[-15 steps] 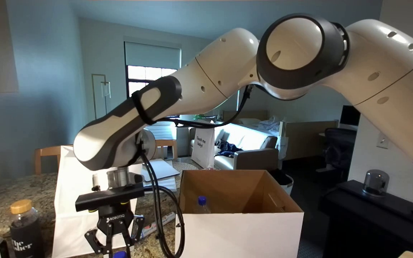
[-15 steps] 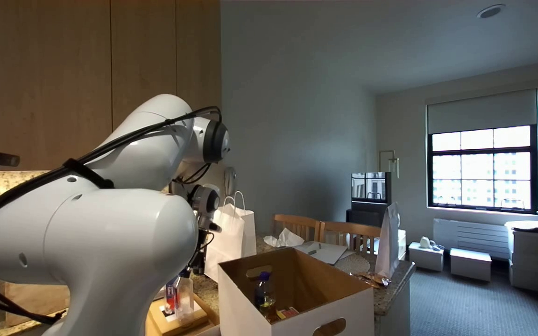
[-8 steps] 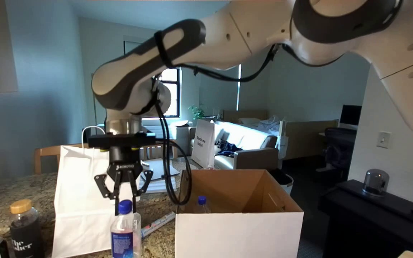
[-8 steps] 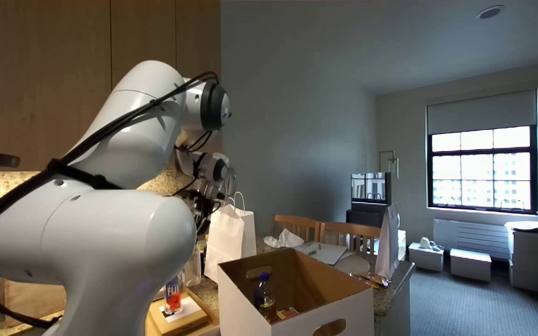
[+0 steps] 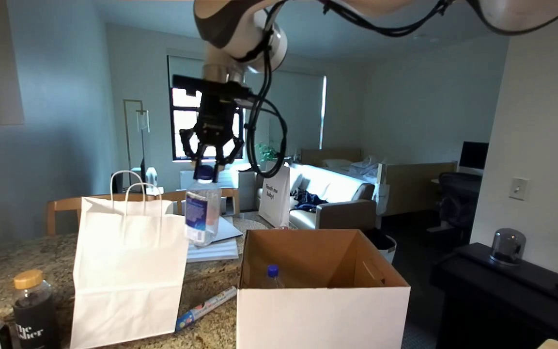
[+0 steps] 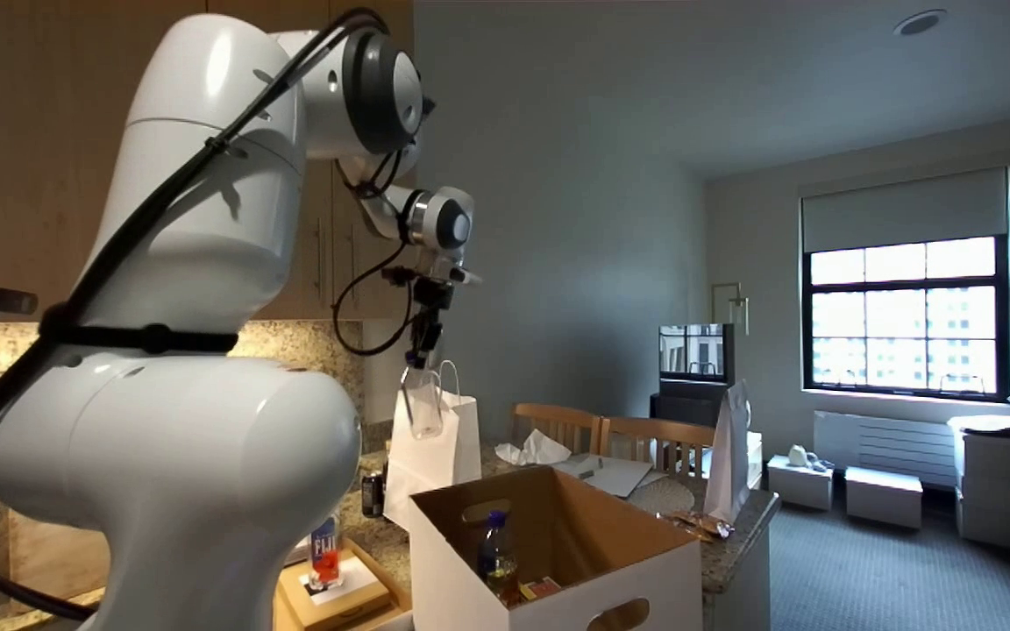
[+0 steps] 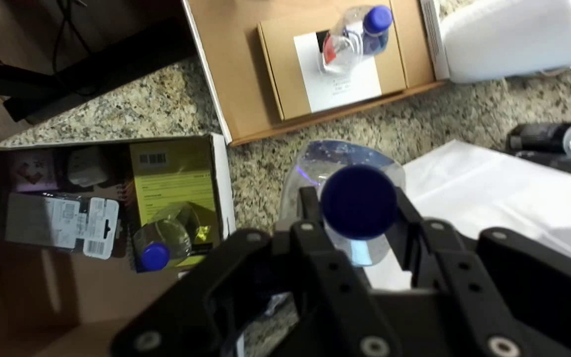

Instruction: Put the water bottles on the counter in the box

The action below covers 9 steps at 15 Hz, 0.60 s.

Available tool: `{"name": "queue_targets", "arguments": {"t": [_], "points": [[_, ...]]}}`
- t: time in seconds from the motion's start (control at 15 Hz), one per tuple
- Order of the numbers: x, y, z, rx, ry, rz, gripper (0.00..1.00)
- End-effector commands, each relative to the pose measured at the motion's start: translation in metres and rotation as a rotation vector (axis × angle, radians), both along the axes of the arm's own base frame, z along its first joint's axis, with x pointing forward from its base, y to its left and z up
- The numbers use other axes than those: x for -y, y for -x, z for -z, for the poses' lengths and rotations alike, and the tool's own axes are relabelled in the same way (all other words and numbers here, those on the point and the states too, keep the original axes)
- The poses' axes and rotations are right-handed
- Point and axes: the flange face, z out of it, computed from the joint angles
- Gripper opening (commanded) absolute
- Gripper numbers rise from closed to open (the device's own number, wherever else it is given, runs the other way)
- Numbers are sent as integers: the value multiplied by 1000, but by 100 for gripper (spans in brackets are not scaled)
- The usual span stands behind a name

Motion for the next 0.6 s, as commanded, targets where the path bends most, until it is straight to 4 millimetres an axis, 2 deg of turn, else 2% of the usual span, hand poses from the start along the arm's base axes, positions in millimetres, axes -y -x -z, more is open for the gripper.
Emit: {"name": "queue_targets", "arguments": {"t": [0.0, 0.13, 0.27, 0.53], "points": [[86, 10, -40, 44, -12, 167, 15], [125, 12, -37, 50, 24, 227, 15], [150, 17, -17, 12, 55, 262, 15], [168, 34, 59, -156, 57, 275, 15]]}}
